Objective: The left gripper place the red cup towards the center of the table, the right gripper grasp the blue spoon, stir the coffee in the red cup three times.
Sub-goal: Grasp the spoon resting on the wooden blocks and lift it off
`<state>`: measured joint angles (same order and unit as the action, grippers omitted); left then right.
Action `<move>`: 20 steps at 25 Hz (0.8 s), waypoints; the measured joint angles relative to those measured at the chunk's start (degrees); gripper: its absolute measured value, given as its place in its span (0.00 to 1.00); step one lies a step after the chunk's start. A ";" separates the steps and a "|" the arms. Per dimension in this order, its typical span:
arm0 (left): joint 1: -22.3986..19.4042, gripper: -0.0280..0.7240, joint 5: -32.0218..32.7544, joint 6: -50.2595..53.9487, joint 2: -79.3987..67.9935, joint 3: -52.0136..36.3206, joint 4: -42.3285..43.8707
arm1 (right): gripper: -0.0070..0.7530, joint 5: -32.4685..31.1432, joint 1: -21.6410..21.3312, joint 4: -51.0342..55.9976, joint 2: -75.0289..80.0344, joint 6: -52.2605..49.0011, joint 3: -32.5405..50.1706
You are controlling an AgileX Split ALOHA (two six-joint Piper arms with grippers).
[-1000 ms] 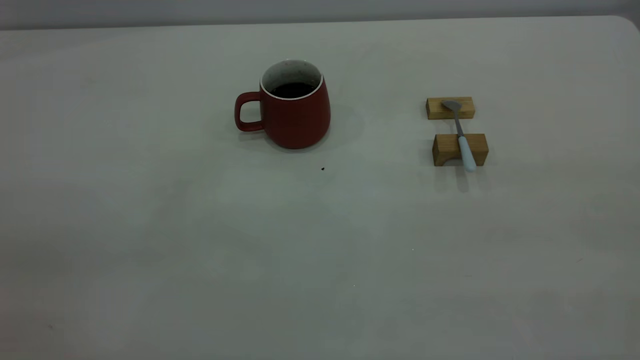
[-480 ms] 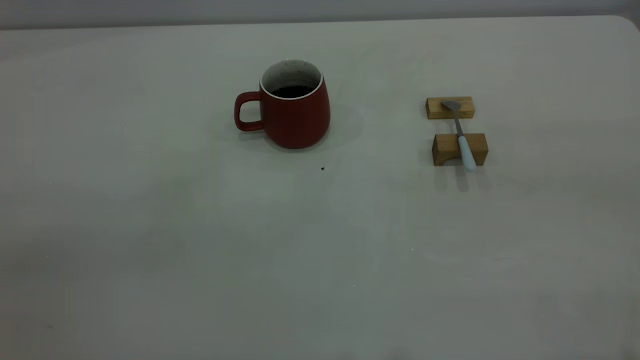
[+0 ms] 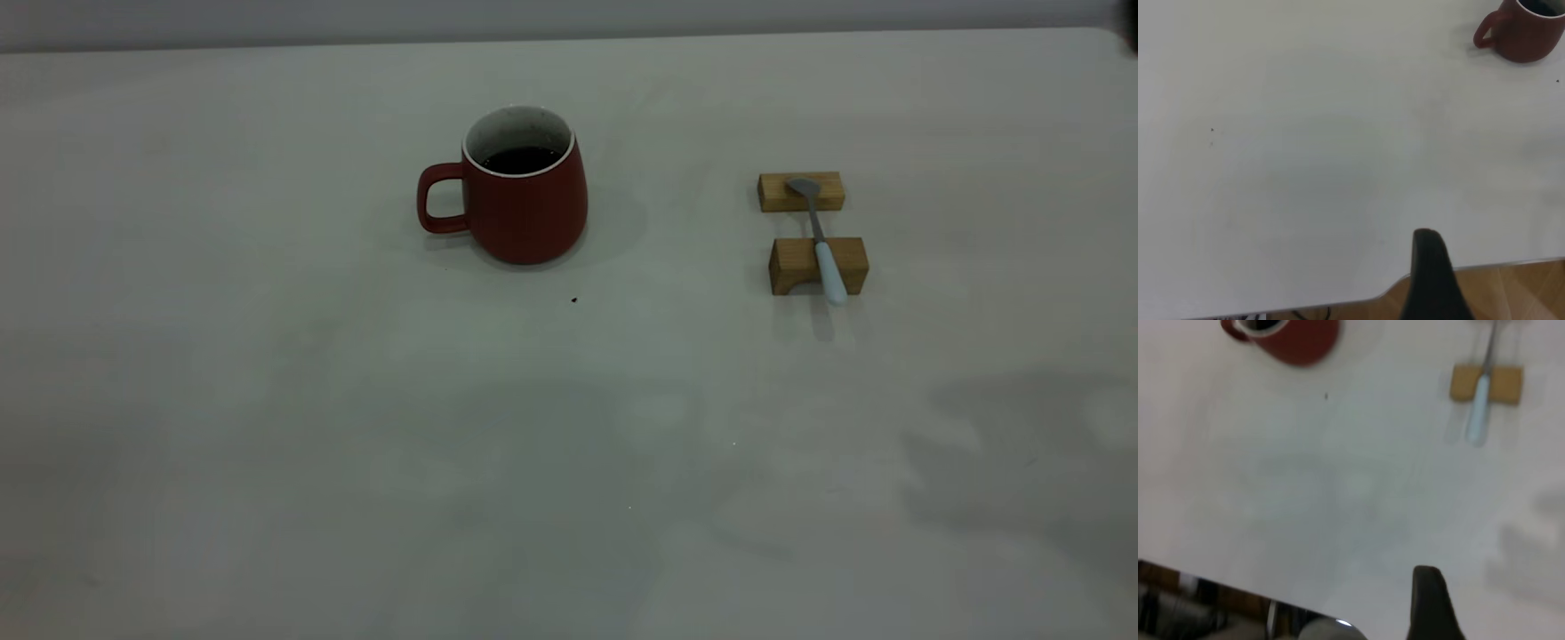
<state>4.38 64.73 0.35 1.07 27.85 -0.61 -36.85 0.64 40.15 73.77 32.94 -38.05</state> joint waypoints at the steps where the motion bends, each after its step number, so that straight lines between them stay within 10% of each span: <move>1: 0.00 0.77 0.00 0.00 0.00 0.00 0.00 | 0.71 0.12 0.45 0.59 4.43 0.89 -1.79; 12: 0.00 0.77 0.00 0.00 0.00 0.00 0.00 | 0.71 -1.46 12.91 -12.78 40.56 -15.35 -25.42; 20: 0.00 0.77 0.00 0.00 0.00 0.00 0.00 | 0.71 -4.35 14.00 -19.15 53.67 -25.85 -40.34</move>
<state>4.38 64.73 0.35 1.07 27.85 -0.61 -41.20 14.64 21.01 127.45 7.10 -78.39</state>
